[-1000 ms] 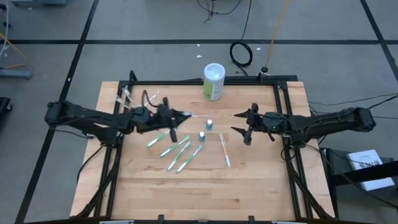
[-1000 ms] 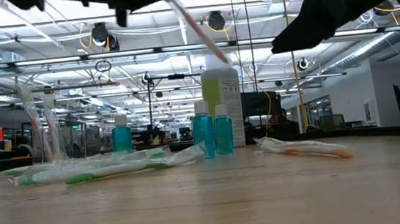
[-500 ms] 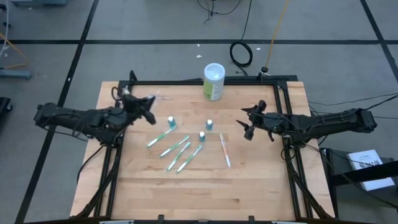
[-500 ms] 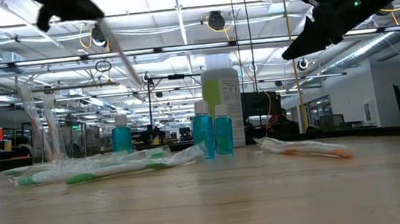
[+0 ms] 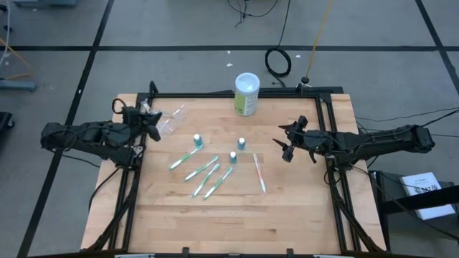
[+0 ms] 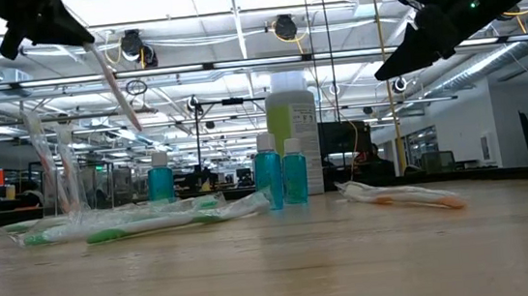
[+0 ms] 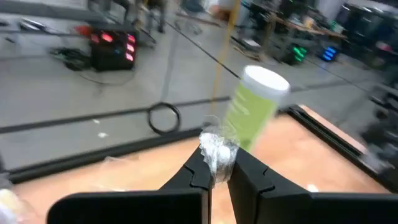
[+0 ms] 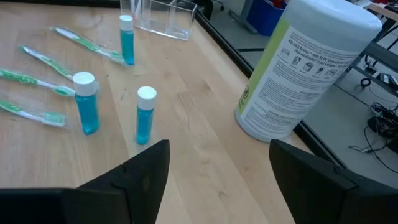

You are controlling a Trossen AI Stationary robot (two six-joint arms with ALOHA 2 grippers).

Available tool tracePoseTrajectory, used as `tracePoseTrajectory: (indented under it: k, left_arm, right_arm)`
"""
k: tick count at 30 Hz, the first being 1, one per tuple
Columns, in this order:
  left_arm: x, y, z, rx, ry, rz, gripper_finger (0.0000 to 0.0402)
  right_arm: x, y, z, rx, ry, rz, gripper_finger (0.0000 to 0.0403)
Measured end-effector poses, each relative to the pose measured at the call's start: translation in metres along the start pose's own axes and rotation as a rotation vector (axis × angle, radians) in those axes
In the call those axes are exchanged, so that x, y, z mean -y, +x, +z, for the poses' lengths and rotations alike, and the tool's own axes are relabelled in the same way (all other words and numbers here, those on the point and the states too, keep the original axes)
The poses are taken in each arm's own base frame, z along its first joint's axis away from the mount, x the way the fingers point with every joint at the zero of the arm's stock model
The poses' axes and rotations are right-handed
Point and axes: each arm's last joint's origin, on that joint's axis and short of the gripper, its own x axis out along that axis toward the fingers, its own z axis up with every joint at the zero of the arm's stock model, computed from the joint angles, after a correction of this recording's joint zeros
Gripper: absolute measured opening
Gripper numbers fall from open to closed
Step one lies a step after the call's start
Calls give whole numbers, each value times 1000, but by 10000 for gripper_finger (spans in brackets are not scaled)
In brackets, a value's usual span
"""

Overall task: Pick & Place toothbrushing station
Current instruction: Put the orange toothbrush into the left section of the transparent organizer

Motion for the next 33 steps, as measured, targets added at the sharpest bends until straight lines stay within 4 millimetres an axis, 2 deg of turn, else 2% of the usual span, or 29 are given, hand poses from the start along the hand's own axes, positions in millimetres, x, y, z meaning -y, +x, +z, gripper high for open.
tracePoseTrajectory:
  k: [5, 7, 13, 15, 18, 26, 33]
  left_arm:
    - [8, -3, 1, -116, 46, -257, 26]
    - [8, -5, 2, -144, 16, -279, 26]
    - [-7, -22, 28, -187, -40, -143, 7]
    - [-12, -29, 38, -167, -70, -102, 10]
    - [-20, -35, 43, -157, -73, -23, 19]
    - [-45, -38, 25, -198, -135, 266, 22]
    - [-45, -30, 16, -198, -138, 385, 23]
  right_arm:
    - [0, 0, 0, 2, 0, 0, 265]
    - [0, 0, 0, 5, 2, 0, 266]
    - [0, 0, 0, 5, 3, 0, 263]
    - [0, 0, 0, 5, 3, 0, 263]
    - [0, 0, 0, 5, 4, 0, 263]
    - [0, 0, 0, 5, 4, 0, 263]
    - [0, 0, 1, 5, 4, 0, 263]
